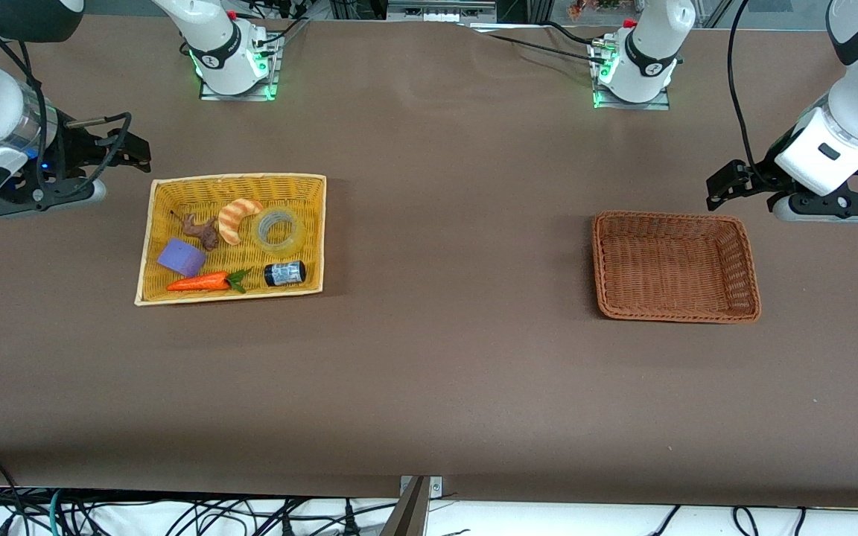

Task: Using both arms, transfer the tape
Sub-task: 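Reach the right gripper down over the tape roll in the yellow tray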

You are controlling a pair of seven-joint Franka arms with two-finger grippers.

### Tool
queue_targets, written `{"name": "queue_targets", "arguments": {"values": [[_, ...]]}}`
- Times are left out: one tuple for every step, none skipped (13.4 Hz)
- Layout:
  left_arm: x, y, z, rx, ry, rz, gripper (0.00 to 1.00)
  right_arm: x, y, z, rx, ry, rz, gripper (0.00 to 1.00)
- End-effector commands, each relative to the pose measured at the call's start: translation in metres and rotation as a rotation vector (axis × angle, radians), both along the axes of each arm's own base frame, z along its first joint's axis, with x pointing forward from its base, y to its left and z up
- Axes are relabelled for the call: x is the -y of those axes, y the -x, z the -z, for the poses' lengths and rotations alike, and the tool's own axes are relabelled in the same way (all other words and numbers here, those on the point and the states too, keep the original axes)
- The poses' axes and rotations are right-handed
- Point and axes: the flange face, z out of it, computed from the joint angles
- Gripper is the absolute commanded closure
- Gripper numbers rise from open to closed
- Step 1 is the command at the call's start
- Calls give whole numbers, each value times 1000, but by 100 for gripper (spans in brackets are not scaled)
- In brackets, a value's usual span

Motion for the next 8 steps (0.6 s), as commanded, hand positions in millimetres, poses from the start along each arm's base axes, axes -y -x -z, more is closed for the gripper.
{"name": "queue_targets", "arguments": {"values": [[2, -2, -7, -5, 0, 13, 0, -6, 2, 1, -7, 15, -25, 0], [2, -2, -7, -5, -1, 11, 0, -6, 2, 2, -9, 16, -25, 0], [2, -2, -7, -5, 0, 13, 0, -6, 2, 5, -16, 16, -25, 0], [2, -2, -7, -5, 0, 13, 0, -6, 3, 10, -26, 19, -23, 0], [1, -2, -7, -5, -1, 11, 0, -6, 5, 15, -39, 21, -26, 0], [1, -2, -7, -5, 0, 11, 0, -6, 5, 19, -42, 21, -26, 0], [1, -2, -6, -6, -2, 11, 0, -6, 5, 19, -40, 21, -28, 0], [1, -2, -6, -6, 0, 13, 0, -6, 5, 19, -40, 21, -28, 0]]}}
